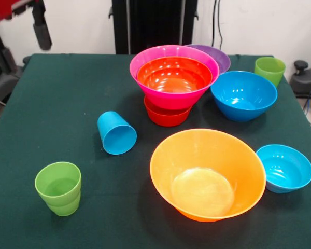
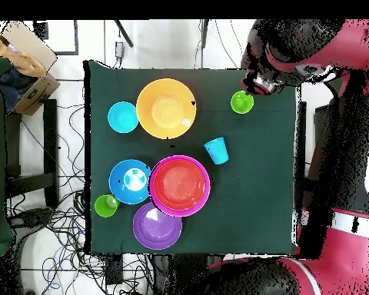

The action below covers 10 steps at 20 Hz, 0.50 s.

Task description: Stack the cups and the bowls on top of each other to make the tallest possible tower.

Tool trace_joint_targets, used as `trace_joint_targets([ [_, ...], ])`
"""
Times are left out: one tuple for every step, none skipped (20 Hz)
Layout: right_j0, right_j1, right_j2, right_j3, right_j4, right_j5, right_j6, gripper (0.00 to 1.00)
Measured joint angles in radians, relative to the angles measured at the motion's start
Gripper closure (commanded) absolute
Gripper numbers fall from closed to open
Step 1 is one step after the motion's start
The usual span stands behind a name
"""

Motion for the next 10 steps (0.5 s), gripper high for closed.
trace_joint_targets([
  [0.002, -0.007, 0.000, 0.000, 0.000, 0.013, 0.000, 0.00],
  [0.004, -0.012, 0.000, 0.000, 0.000, 0.019, 0.000, 0.00],
  [0.006, -0.019, 0.000, 0.000, 0.000, 0.025, 0.000, 0.00],
  [0.010, -0.031, 0.000, 0.000, 0.000, 0.028, 0.000, 0.00],
  [0.012, -0.036, 0.000, 0.000, 0.000, 0.028, 0.000, 0.00],
  [0.016, -0.050, 0.000, 0.000, 0.000, 0.028, 0.000, 0.00],
  [0.017, -0.054, 0.000, 0.000, 0.000, 0.028, 0.000, 0.00],
  [0.019, -0.063, 0.000, 0.000, 0.001, 0.028, 0.000, 0.00],
  [0.020, -0.071, 0.000, 0.000, 0.002, 0.028, 0.000, 0.00],
  [0.021, -0.081, 0.000, 0.002, 0.004, 0.028, 0.000, 0.00],
])
